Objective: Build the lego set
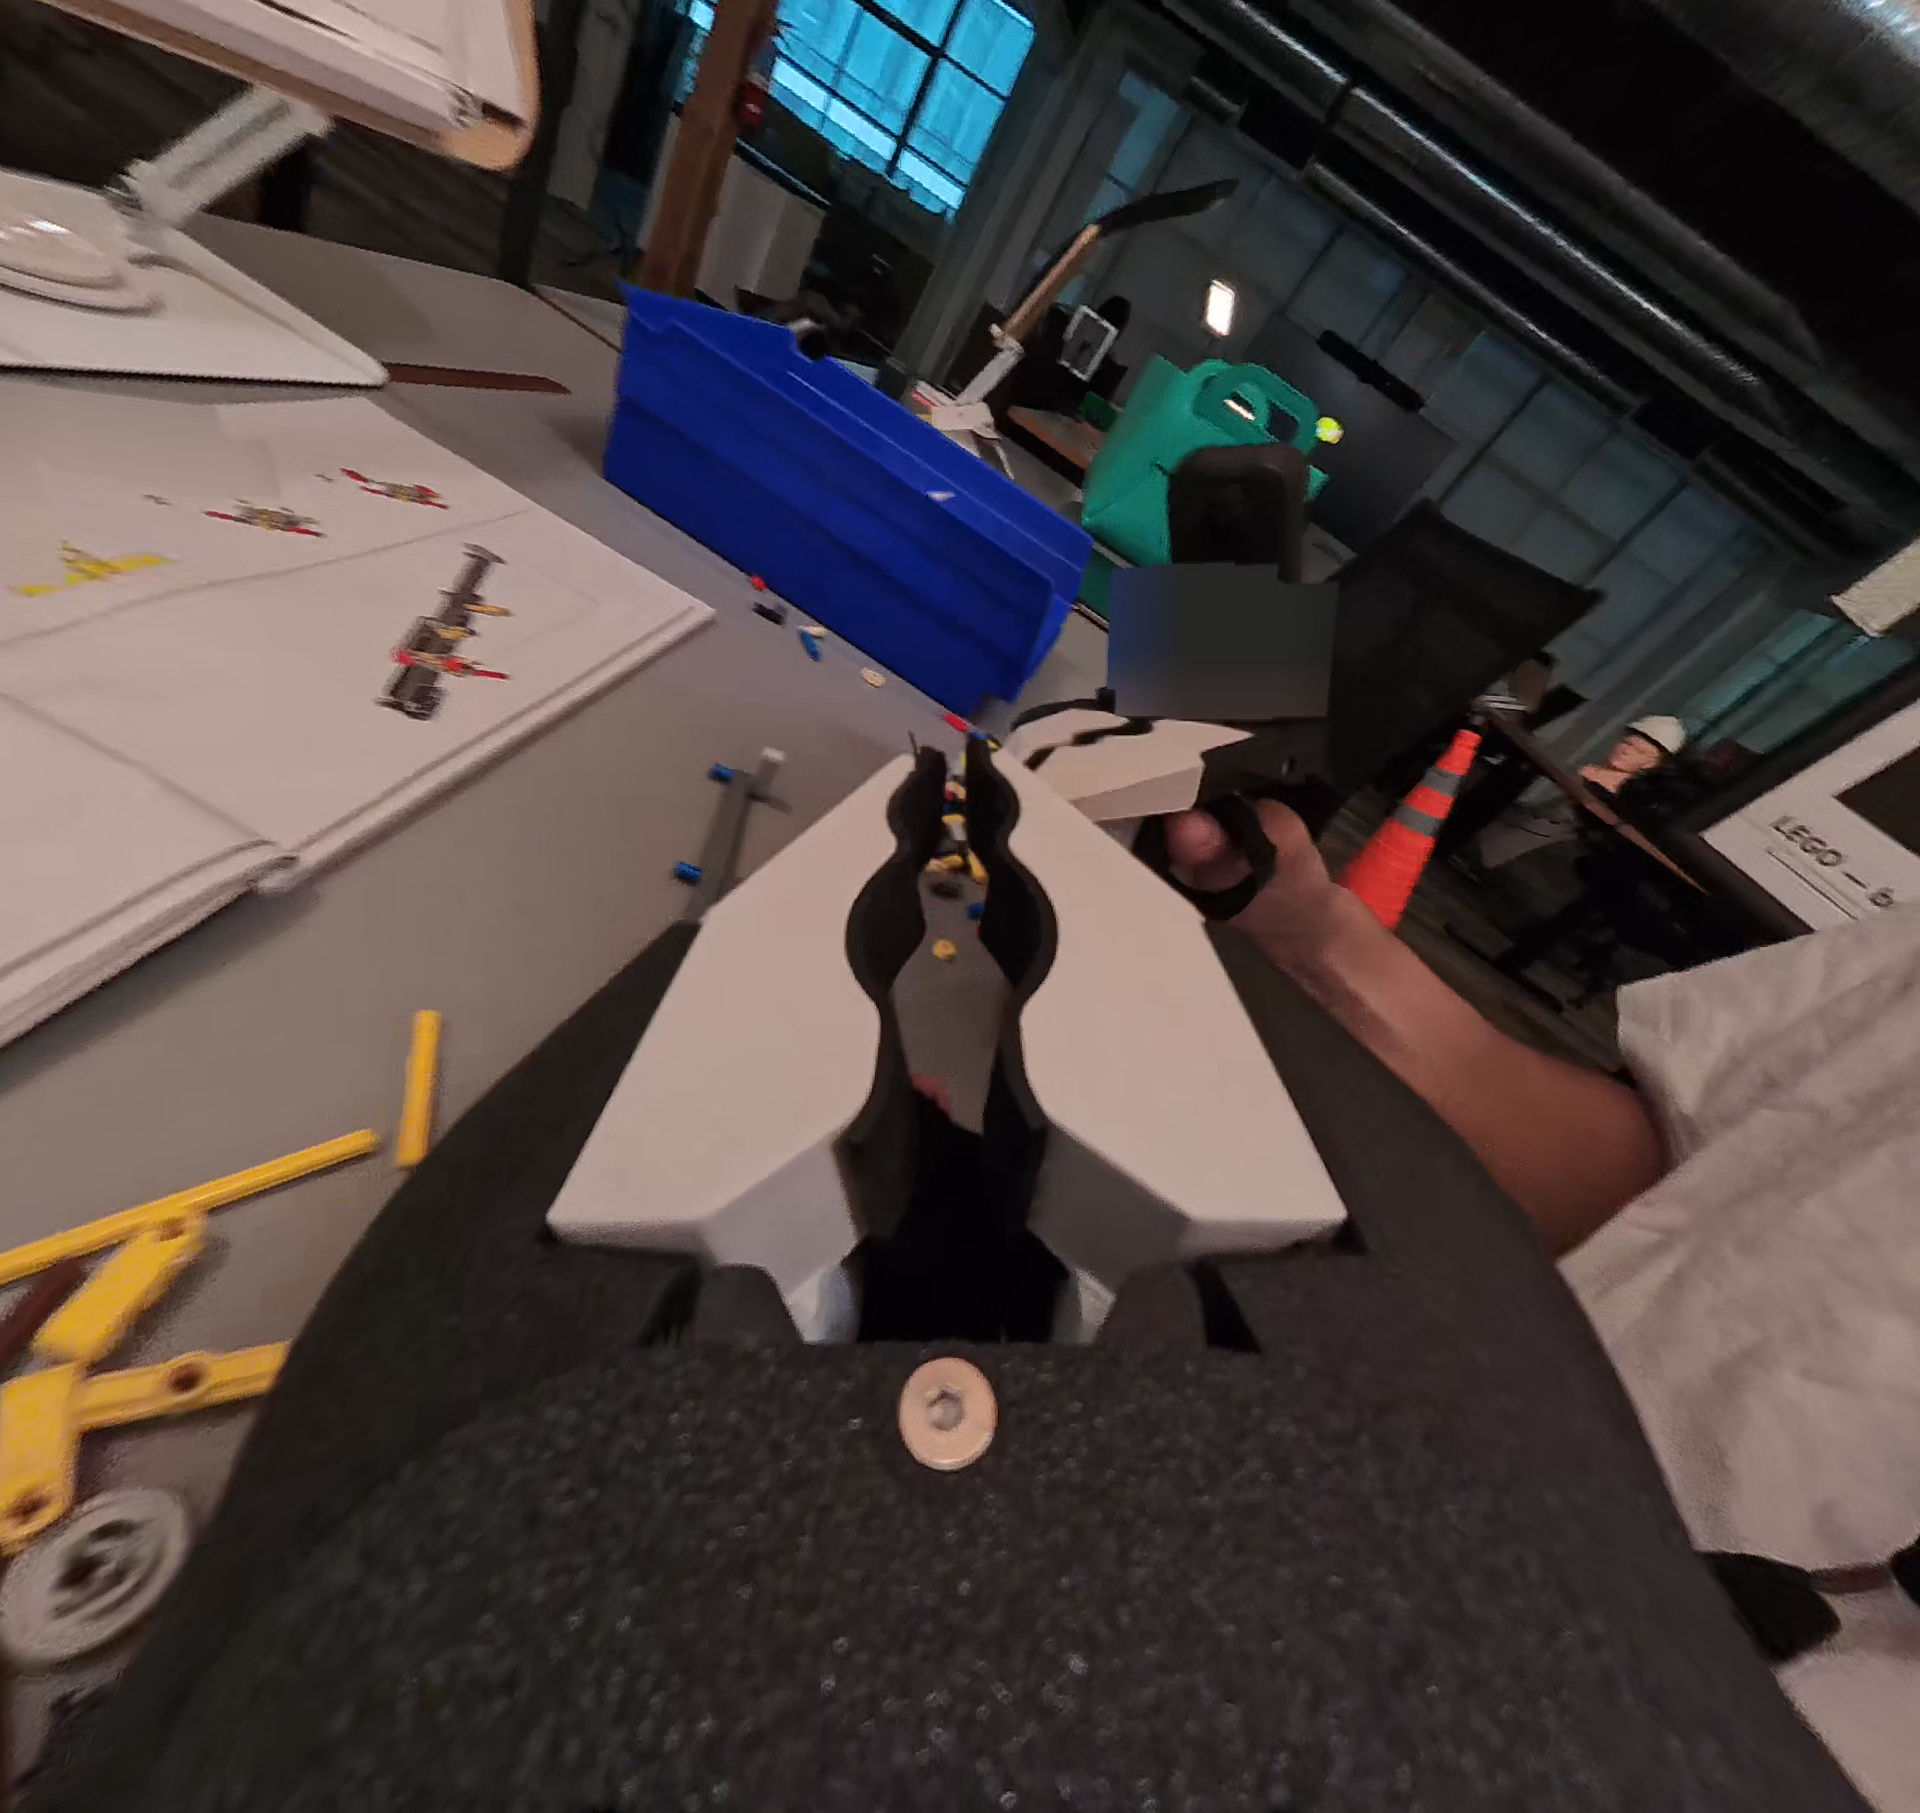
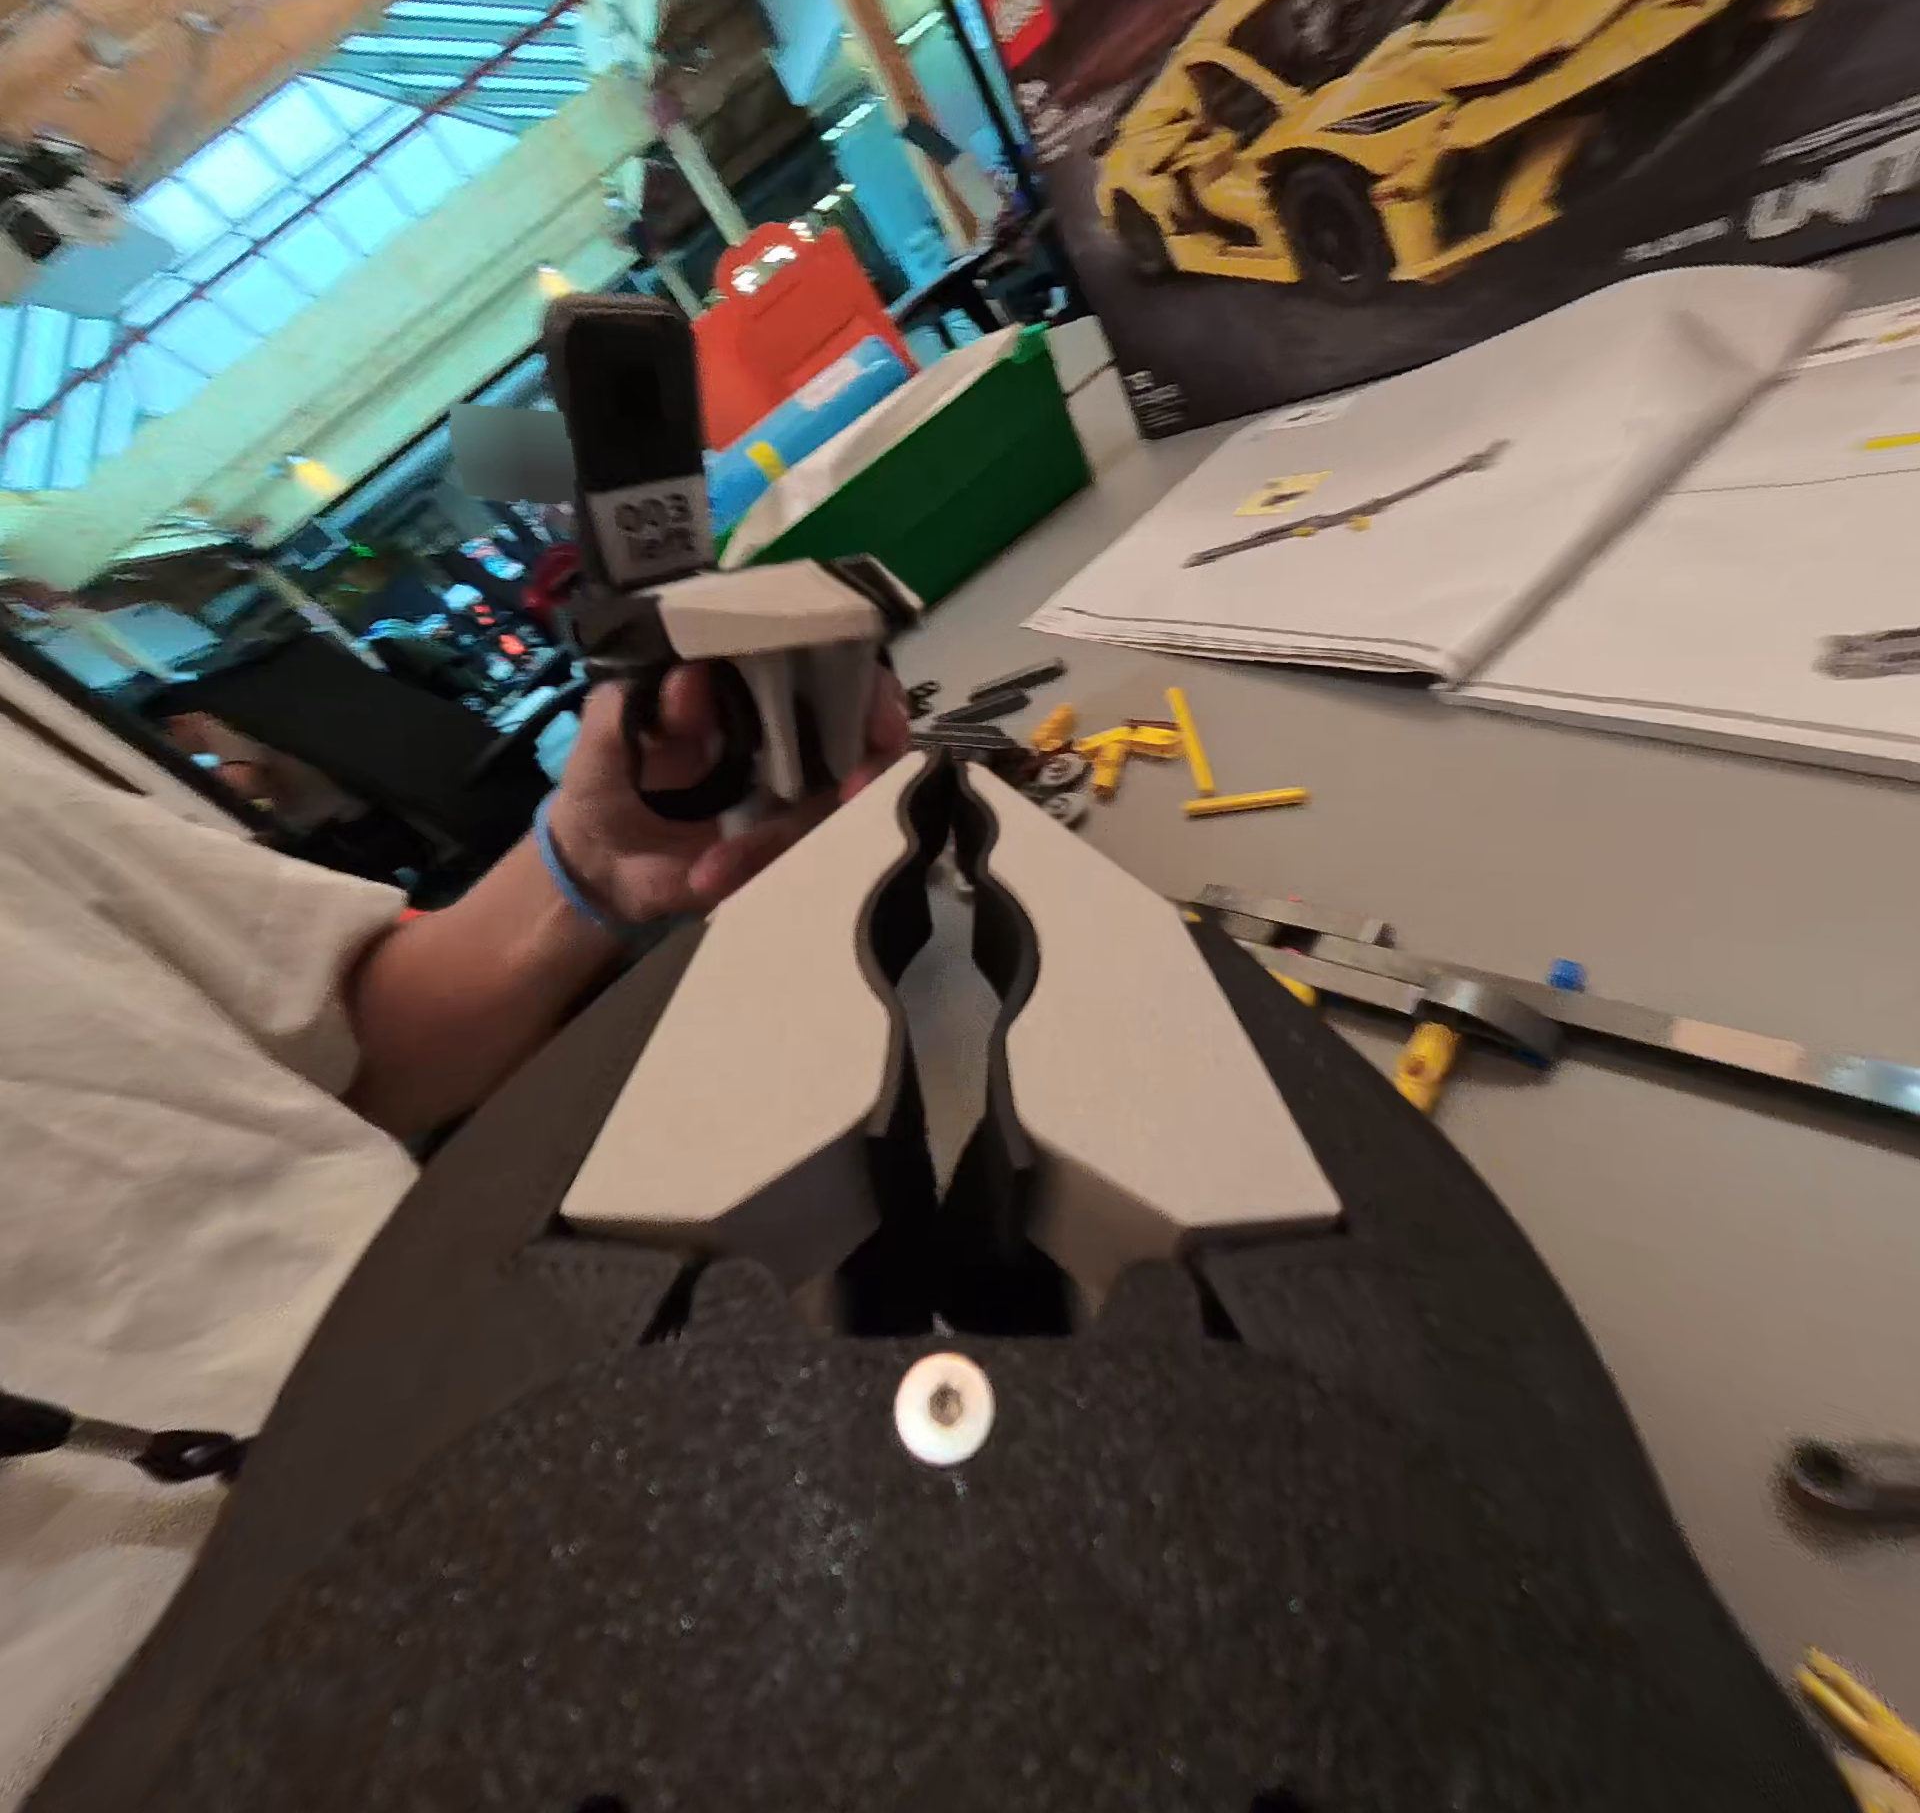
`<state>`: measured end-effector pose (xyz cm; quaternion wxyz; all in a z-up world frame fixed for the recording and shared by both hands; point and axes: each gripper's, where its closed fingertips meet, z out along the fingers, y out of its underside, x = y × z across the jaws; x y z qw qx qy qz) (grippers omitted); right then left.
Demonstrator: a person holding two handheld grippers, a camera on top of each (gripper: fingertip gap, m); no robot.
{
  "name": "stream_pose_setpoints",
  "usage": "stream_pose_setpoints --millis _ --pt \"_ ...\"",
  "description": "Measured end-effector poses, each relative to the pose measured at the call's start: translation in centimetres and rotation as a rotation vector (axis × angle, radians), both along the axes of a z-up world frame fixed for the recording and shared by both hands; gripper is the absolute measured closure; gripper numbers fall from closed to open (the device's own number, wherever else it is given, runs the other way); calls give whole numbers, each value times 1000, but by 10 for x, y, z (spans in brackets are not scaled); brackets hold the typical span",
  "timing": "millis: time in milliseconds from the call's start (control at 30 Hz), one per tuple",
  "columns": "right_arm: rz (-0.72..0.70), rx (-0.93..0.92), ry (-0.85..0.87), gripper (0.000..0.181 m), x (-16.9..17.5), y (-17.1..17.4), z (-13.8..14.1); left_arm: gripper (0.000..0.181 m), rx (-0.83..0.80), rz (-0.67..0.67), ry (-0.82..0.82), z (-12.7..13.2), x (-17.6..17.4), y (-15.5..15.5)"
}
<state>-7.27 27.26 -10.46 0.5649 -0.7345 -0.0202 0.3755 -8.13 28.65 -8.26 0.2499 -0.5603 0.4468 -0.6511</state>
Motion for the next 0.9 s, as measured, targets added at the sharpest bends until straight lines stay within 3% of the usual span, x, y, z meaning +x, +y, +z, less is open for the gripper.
stream_pose_setpoints --millis 133,233,333,433,567,700,900 --pt "-94 -38 -87 181 21 2 -14 173 24 105 22 4 -19 40" --pt "-95 -72 -177 180 16 5 -28 169 160 126 137 -11 -41 46" --pt "-121 -120 -327 175 17 8 -44 163 326 76 321 -43 -58 31" --pt "-51 -212 -507 164 10 3 -70 159 465 -63 489 -78 -74 -4" --pt "1 -270 -809 164 11 -2 -100 157 655 -164 596 -108 -89 -33" --pt "37 -275 -880 163 6 1 -105 157 620 -194 602 -112 -89 -41" --pt "109 -248 -966 177 -1 -6 -110 157 588 -83 591 -112 -79 -15"
